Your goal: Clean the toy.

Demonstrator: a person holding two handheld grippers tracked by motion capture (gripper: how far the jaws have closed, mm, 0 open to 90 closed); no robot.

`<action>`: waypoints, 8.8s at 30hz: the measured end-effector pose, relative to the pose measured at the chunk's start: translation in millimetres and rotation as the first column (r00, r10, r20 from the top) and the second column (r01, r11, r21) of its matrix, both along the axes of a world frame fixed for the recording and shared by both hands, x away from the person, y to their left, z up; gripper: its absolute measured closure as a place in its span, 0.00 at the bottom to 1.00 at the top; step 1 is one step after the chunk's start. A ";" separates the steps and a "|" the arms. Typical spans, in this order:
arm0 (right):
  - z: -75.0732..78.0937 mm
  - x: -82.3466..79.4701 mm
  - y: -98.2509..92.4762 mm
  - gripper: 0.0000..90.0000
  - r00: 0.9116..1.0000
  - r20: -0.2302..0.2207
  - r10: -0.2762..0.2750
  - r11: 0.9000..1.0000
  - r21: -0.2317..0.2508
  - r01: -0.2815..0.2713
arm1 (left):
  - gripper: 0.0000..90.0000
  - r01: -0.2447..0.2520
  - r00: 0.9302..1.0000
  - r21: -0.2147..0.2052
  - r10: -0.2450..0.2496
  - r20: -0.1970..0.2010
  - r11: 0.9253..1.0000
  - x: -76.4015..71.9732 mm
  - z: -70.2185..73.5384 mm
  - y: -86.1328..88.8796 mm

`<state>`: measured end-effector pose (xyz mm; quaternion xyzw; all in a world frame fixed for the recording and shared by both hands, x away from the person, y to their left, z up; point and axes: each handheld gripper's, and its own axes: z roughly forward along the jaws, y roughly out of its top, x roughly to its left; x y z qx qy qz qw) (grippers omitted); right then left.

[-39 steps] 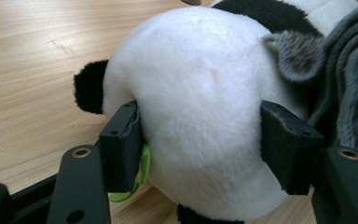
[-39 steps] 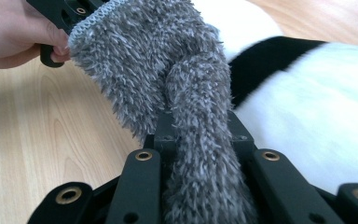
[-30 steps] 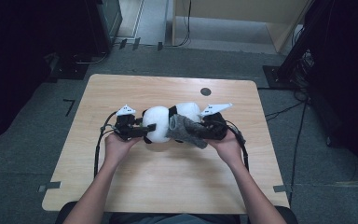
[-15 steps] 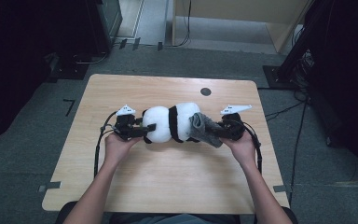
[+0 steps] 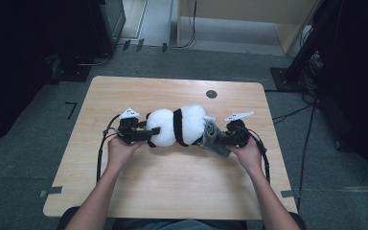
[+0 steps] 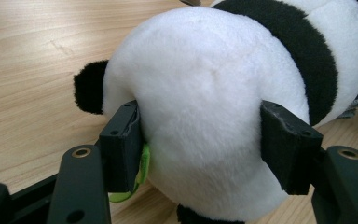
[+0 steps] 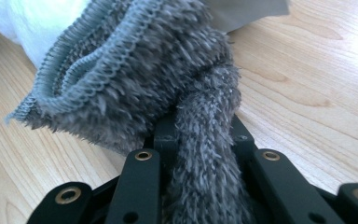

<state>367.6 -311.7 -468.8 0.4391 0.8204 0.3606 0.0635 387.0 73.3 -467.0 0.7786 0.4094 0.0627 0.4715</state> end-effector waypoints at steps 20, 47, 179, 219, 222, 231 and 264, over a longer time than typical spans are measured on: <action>24.7 3.7 -31.4 0.82 0.981 0.085 -0.172 0.985 0.050 0.168 | 0.40 0.003 1.000 -0.006 -0.003 -0.002 1.000 -2.5 2.4 0.1; 41.9 15.7 19.0 0.82 0.977 0.154 -0.150 0.986 0.098 0.136 | 0.43 0.008 0.999 -0.011 -0.008 -0.042 1.000 -11.2 6.5 -1.3; 81.6 13.6 65.7 0.86 0.965 0.260 -0.042 0.981 0.194 -0.010 | 0.52 0.078 0.992 -0.066 -0.071 0.107 0.995 0.1 4.6 1.4; 20.2 -19.7 141.0 0.86 0.942 0.247 0.227 0.954 0.136 -0.266 | 0.51 -0.021 1.000 -0.196 0.025 0.016 0.980 -3.5 17.3 3.2; 14.9 -19.2 143.1 0.86 0.943 0.230 0.242 0.953 0.125 -0.275 | 0.51 -0.022 1.000 -0.212 0.025 0.013 0.977 -3.4 18.9 5.0; 0.6 -13.2 143.8 0.86 0.945 0.197 0.263 0.956 0.076 -0.282 | 0.51 -0.008 1.000 -0.245 0.013 0.021 0.969 -4.7 24.1 10.1; 22.5 17.5 60.7 0.86 0.986 0.167 -0.001 0.996 0.090 -0.014 | 0.49 0.082 0.996 -0.186 -0.075 0.041 0.979 -4.9 18.1 19.0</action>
